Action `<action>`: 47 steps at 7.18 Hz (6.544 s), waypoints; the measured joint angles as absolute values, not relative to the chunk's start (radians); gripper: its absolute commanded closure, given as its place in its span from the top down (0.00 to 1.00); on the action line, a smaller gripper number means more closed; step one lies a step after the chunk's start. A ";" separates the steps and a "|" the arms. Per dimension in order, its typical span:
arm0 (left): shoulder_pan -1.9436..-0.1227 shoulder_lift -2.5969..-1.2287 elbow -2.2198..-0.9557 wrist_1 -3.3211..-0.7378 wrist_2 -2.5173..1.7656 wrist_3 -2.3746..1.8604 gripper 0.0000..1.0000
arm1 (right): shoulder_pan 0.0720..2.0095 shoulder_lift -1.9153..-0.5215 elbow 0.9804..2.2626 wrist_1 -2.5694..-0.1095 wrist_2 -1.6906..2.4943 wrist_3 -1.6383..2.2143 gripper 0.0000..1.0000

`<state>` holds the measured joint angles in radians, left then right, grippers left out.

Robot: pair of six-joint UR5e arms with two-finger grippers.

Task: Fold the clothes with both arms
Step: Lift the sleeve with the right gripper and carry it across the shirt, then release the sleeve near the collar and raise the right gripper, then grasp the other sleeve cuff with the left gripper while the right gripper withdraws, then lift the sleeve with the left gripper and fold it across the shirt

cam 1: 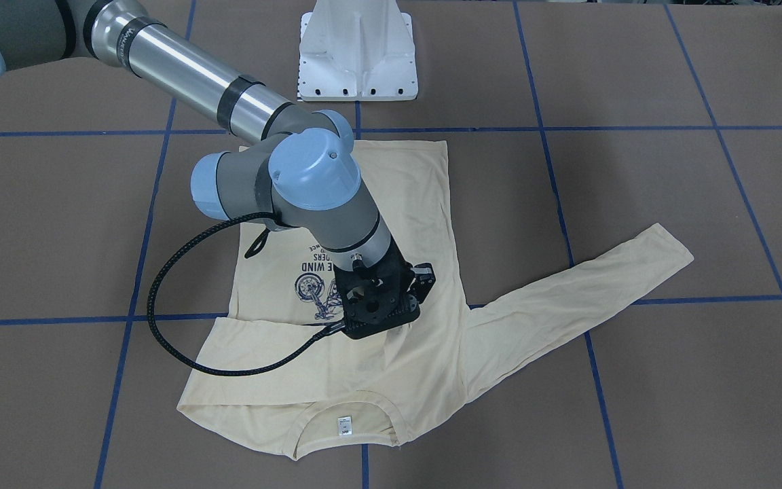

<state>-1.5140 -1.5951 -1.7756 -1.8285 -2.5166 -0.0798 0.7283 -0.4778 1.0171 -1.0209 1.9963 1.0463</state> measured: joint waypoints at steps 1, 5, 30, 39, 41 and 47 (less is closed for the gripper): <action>-1.514 -1.594 -1.775 -1.829 -2.517 -0.080 0.99 | 0.725 -0.465 1.012 -1.019 1.972 1.061 0.99; -1.512 -1.590 -1.776 -1.828 -2.515 -0.093 0.99 | 0.711 -0.440 1.007 -1.022 1.916 1.186 1.00; -0.812 -1.474 -1.534 -2.562 -1.785 -1.091 0.29 | 0.922 -1.008 1.713 -1.594 2.112 0.730 1.00; -0.826 -1.490 -1.775 -2.367 -1.890 -1.090 0.00 | 0.929 -1.098 1.790 -1.604 2.121 0.728 1.00; -0.868 -1.642 -1.798 -2.205 -1.944 -1.091 0.00 | 0.933 -1.192 1.851 -1.608 2.137 0.728 1.00; -0.954 -2.158 -1.786 -1.889 -2.207 -1.305 0.00 | 0.934 -1.386 1.952 -1.607 2.141 0.729 1.00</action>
